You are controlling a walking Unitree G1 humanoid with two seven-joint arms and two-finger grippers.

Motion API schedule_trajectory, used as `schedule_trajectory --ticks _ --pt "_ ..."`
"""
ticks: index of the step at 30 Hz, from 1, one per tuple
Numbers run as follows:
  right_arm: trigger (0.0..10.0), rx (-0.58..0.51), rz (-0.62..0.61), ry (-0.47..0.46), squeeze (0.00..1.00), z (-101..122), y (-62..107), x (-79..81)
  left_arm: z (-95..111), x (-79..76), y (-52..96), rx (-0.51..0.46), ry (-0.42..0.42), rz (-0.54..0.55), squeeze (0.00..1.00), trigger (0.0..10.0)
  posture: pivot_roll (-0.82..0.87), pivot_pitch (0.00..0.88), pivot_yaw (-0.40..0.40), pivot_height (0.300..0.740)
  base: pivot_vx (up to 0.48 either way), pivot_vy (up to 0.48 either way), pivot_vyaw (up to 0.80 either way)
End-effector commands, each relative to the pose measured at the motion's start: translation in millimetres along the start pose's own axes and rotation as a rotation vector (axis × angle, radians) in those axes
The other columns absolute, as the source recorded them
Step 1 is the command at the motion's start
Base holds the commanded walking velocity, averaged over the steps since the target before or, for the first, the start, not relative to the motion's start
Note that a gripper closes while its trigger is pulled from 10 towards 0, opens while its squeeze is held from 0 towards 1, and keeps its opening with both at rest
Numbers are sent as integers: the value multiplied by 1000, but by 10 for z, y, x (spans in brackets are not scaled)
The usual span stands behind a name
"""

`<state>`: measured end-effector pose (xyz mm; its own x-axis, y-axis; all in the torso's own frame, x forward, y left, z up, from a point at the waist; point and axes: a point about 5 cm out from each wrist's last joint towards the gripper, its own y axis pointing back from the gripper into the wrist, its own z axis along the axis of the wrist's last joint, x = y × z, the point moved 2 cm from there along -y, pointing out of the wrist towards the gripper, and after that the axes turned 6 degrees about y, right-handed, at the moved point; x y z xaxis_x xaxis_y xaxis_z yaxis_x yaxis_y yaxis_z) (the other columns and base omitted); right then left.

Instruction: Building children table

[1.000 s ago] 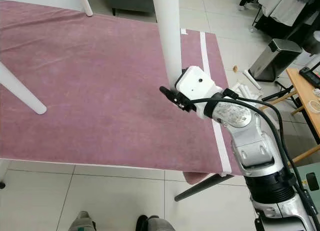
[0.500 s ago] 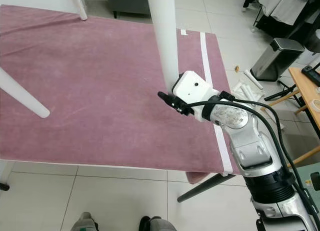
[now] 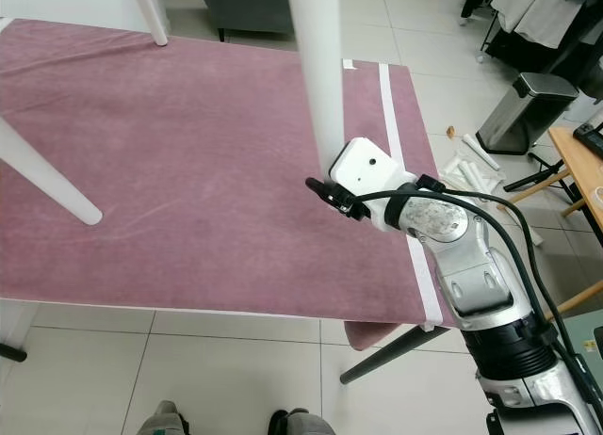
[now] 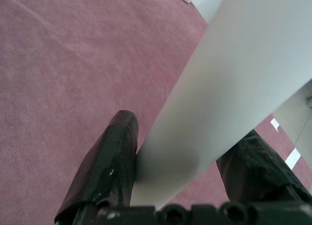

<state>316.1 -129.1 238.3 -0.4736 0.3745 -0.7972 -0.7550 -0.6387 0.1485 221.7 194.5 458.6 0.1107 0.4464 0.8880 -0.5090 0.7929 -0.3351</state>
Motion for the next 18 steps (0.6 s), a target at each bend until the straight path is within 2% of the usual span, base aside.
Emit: schedule_trajectory --ticks 1,5,7,8,9,10,11,13,14,17,18 --pt "10000 144 156 184 0 -202 -5 311 90 -1 28 -24 5 -19 0 10000 175 133 -67 740 0 0 0" --pt "10000 194 143 130 0 -345 -8 412 186 -65 140 -125 231 -86 0 10000 174 139 -67 740 0 0 0" --pt "10000 194 143 130 0 -345 -8 412 186 -65 140 -125 231 -86 0 10000 174 139 -67 740 0 0 0" --pt "10000 203 142 122 0 -370 -11 432 219 -89 164 -158 298 -97 0 10000 178 141 -68 740 0 0 0" --pt "10000 203 142 122 0 -370 -11 432 219 -89 164 -158 298 -97 0 10000 178 141 -68 740 0 0 0" --pt "10000 214 145 116 0 -403 -11 461 240 -116 184 -186 361 -100 0 10000 175 143 -69 740 0 0 0" --pt "10000 214 145 116 0 -403 -11 461 240 -116 184 -186 361 -100 0 10000 175 143 -69 740 0 0 0" --pt "10000 235 149 101 0 -471 -16 514 254 -219 232 -263 568 -92 0 10000 181 146 -72 740 0 0 0" --pt "10000 235 149 101 0 -471 -16 514 254 -219 232 -263 568 -92 0 10000 181 146 -72 740 0 0 0" --pt "10000 251 147 90 0 -525 -30 546 149 -532 285 -233 787 -131 0 10000 186 152 -70 740 0 0 0" --pt "10000 251 147 90 0 -525 -30 546 149 -532 285 -233 787 -131 0 10000 186 152 -70 740 0 0 0"
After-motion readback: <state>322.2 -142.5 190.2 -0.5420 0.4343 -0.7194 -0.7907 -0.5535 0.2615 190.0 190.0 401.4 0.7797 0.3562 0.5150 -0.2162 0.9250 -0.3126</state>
